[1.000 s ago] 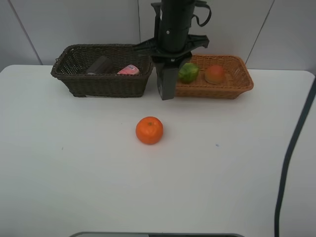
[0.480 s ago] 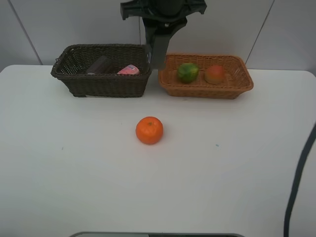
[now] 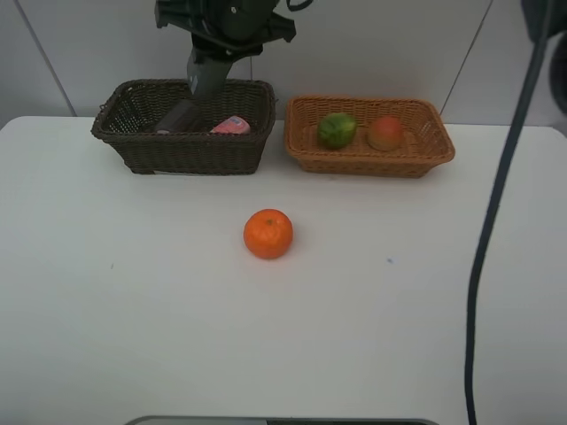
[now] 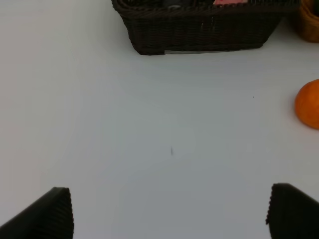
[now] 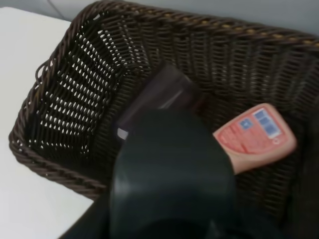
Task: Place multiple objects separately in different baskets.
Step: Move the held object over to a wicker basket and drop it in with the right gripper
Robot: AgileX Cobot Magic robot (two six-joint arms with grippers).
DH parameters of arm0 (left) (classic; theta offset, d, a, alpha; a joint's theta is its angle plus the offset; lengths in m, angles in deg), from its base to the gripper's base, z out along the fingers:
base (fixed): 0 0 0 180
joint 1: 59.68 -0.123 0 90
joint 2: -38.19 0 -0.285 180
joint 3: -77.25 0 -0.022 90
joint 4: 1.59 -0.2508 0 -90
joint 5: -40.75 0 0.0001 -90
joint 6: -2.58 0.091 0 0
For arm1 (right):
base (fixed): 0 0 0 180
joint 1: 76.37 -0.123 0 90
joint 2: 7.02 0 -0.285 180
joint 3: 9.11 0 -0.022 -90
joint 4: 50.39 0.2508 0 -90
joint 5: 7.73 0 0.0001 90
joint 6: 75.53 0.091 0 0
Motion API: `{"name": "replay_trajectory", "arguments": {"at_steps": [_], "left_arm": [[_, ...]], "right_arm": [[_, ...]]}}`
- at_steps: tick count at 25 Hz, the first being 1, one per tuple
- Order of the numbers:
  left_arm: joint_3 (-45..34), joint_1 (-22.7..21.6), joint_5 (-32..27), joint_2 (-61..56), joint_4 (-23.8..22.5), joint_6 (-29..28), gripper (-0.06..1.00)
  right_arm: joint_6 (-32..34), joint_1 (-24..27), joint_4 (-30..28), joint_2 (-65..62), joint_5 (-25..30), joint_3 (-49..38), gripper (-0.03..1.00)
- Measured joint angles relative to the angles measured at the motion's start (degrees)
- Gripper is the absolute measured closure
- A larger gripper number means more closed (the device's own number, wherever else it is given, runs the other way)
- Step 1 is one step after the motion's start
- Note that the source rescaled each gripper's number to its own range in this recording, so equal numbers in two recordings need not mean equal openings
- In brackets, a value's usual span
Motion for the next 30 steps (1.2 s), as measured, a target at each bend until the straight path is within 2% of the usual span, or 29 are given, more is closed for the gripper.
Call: {"name": "replay_trajectory", "arguments": {"at_steps": [8,15,30], "left_arm": [[0.0,0.0,0.0,0.0,0.0,0.0,-0.02],[0.0,0.0,0.0,0.0,0.0,0.0,-0.02],[0.0,0.0,0.0,0.0,0.0,0.0,-0.02]], "right_arm": [[0.0,0.5,3.7,6.5,-11.0,0.0,0.94],[0.0,1.9,4.8,8.8,-17.5,0.0,0.94],[0.0,2.2,5.7,12.4,-17.4,-0.1,0.95]]}}
